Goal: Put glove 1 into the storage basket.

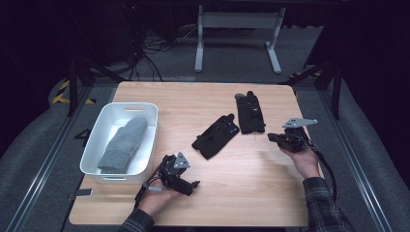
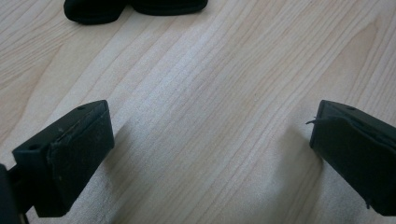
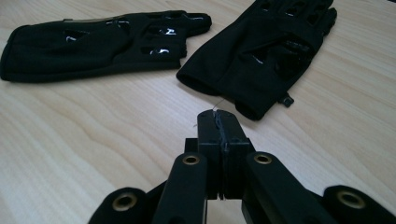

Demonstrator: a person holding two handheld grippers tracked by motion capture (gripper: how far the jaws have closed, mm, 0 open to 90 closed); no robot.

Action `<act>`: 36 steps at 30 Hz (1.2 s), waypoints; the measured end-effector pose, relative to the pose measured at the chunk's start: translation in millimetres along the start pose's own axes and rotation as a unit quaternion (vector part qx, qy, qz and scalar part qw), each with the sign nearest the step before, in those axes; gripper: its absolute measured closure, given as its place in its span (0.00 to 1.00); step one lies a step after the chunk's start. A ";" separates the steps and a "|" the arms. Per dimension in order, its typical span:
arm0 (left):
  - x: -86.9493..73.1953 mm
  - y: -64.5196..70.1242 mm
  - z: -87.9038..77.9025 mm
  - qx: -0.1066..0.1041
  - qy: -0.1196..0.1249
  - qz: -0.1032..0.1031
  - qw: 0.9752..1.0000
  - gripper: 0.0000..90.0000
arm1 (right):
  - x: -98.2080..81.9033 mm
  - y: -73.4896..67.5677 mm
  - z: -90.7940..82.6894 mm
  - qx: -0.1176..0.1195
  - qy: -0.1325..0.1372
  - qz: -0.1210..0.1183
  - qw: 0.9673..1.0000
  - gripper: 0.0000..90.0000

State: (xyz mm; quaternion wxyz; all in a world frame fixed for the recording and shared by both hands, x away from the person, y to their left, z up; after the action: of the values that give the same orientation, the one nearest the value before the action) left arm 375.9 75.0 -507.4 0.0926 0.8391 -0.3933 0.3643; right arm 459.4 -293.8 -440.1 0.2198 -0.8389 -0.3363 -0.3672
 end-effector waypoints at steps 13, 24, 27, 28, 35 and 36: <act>0.2 0.7 -0.4 0.003 -0.002 -0.002 1.000 0.00 | 21.2 34.0 47.0 -0.018 -0.014 0.006 1.000 1.00; 0.1 1.3 0.0 0.001 0.000 -0.002 1.000 0.00 | 13.5 46.4 70.3 -0.019 -0.049 0.016 0.999 1.00; 0.1 1.1 -0.4 0.000 -0.002 -0.001 1.000 0.00 | 11.4 44.5 70.6 -0.019 -0.044 0.014 0.999 1.00; 0.1 1.2 -0.1 0.001 -0.001 -0.002 1.000 0.00 | 11.1 44.3 70.2 -0.018 -0.045 0.013 0.999 1.00; 0.0 1.2 -0.4 0.000 -0.002 -0.001 1.000 0.00 | 3.7 38.6 62.9 -0.007 -0.045 0.015 0.999 1.00; 0.0 1.1 -0.4 0.000 -0.002 -0.001 1.000 0.00 | 2.4 37.3 61.7 -0.005 -0.045 0.015 0.999 1.00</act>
State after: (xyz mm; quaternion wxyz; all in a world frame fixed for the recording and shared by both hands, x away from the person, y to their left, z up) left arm 374.9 74.4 -507.3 0.0923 0.8403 -0.3928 0.3621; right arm 516.6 -280.1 -481.9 0.2059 -0.8607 -0.3309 -0.3275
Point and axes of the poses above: each handheld gripper's, and its own axes: z roughly forward along the jaws, x roughly out of its top, y roughly to its right, the point moved 4 cm from there along z, roughly forward along the jaws, and after that the axes turned 12 degrees about x, right-handed, at the moved point
